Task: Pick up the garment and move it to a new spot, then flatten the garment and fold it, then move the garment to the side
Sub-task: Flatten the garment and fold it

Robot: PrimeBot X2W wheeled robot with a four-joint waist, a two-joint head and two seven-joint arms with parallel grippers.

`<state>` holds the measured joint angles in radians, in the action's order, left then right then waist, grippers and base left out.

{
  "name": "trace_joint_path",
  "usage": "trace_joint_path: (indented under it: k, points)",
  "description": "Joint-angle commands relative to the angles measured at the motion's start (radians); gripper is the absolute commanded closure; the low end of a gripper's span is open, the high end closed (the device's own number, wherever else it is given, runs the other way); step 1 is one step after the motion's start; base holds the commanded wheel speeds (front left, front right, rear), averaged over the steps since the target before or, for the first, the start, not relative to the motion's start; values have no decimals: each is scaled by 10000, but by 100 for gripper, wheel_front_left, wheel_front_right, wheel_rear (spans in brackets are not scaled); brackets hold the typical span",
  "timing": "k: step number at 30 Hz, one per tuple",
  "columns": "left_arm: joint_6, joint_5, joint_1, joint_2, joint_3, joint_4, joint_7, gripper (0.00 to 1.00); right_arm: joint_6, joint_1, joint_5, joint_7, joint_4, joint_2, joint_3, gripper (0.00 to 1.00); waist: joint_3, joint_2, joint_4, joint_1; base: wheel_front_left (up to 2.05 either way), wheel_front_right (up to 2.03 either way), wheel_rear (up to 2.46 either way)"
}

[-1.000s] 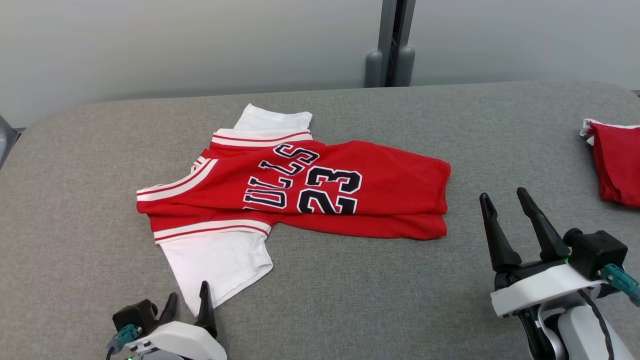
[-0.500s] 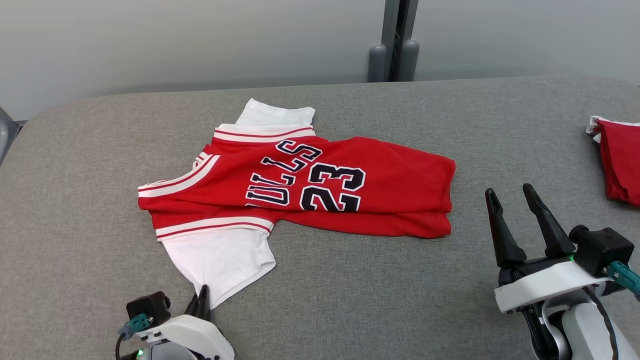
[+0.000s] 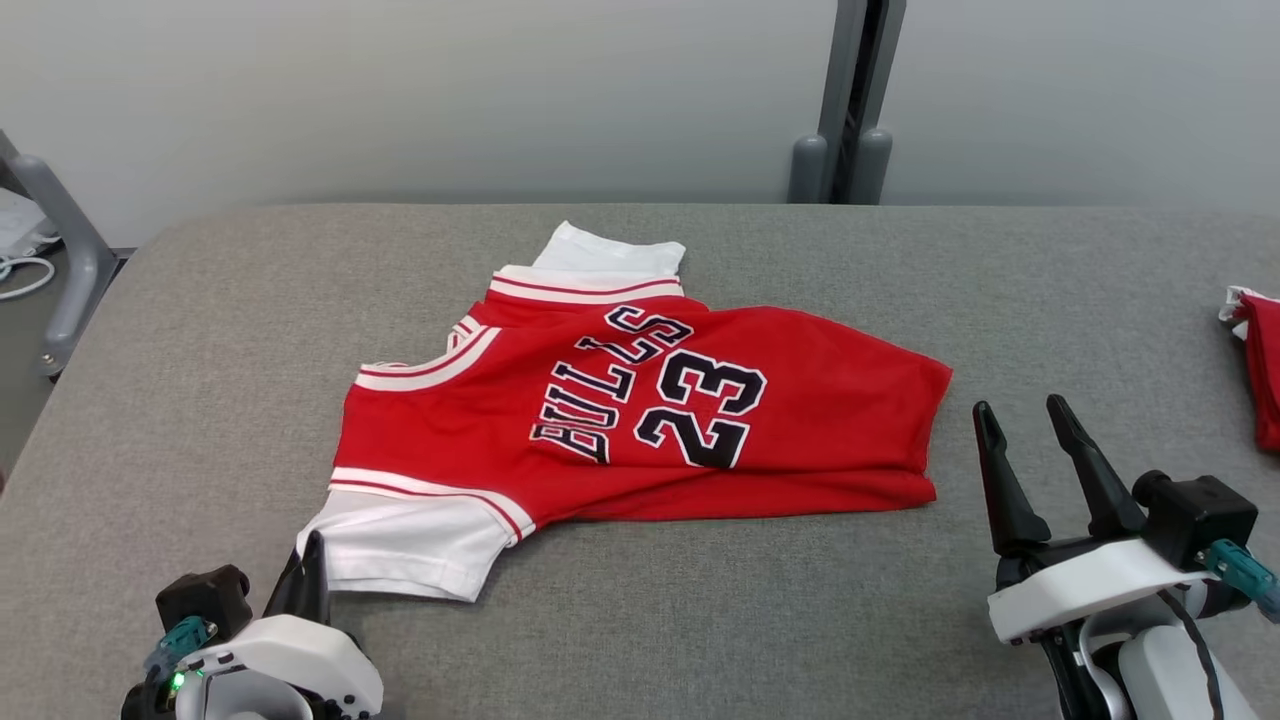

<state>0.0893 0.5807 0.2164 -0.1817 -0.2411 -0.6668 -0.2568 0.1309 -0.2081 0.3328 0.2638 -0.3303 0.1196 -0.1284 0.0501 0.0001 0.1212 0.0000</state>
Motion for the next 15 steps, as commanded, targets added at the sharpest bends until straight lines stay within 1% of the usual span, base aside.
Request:
trace_joint_path:
  k: [1, 5, 9, 15]
  points:
    - [72, -96, -138, -127, 2, 198, 44, 100, -4, 113, -75, 12, -38, -20, 72, 0, -96, -1, 97, 0, 0, 0, 0]
    - [364, -162, -602, -366, 15, 927, 178, 100, -4, 140, -143, 12, -173, -113, 95, 0, -210, -1, 187, 0, 0, 0, 0]
    - [720, 28, -1102, -594, 346, 1720, 208, 100, -4, 131, -165, 12, -261, -191, 82, 0, -293, -1, 197, 0, 0, 0, 0]
    - [911, 5, -1663, -744, 203, 2384, 690, 100, -4, 153, -175, 12, -349, -192, 51, 0, -331, -1, 165, 0, 0, 0, 0]
